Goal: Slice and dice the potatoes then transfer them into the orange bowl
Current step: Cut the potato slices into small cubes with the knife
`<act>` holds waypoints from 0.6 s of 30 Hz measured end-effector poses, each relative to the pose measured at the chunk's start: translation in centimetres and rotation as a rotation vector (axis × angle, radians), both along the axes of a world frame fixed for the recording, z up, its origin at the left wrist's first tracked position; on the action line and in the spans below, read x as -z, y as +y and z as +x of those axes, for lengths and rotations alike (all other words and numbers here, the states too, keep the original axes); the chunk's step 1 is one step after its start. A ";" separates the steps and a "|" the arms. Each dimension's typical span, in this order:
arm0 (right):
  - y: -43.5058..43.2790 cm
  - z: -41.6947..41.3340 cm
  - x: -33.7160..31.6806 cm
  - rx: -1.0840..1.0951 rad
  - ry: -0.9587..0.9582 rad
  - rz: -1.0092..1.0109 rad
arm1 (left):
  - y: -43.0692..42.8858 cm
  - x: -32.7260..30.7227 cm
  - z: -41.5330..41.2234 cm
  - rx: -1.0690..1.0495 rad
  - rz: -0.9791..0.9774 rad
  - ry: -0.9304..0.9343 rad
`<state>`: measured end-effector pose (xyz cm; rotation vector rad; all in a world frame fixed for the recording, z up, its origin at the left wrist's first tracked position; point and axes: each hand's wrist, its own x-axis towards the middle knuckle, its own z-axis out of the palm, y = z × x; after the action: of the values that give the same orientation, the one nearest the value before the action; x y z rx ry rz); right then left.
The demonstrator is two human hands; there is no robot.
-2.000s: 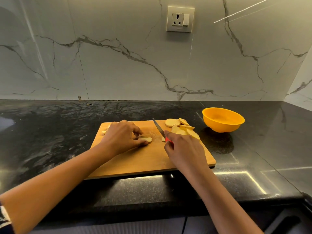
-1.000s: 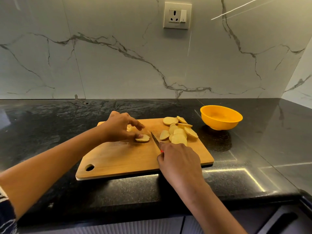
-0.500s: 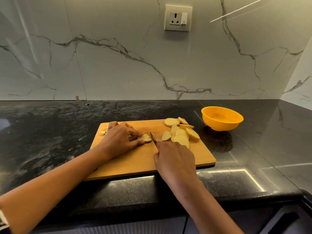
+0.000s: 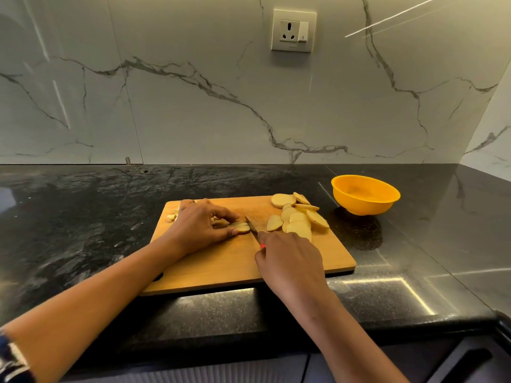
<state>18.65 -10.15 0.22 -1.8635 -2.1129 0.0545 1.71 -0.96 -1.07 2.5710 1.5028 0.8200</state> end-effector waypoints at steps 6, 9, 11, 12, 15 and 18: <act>-0.7 0.4 0.1 -0.002 0.005 0.079 | -0.1 0.3 -0.5 -0.044 0.053 0.075; -0.8 0.0 0.3 -0.034 -0.004 0.098 | 0.0 0.5 -0.8 -0.028 0.074 0.087; -0.6 -0.1 0.6 -0.045 -0.008 0.108 | 0.1 0.8 -0.9 0.016 0.081 0.090; -0.5 -0.2 0.6 -0.047 -0.010 0.113 | 0.1 0.8 -0.8 0.018 0.080 0.088; -0.4 -0.4 0.8 -0.053 -0.029 0.117 | 0.3 0.5 -0.7 0.002 0.071 0.069; -0.1 -0.5 0.8 -0.062 -0.056 0.106 | 0.5 0.4 -0.7 0.013 0.069 0.048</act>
<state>18.16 -10.22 -0.57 -1.7584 -2.1665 -0.0945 1.01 -0.43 -1.52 2.6650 1.4944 0.8294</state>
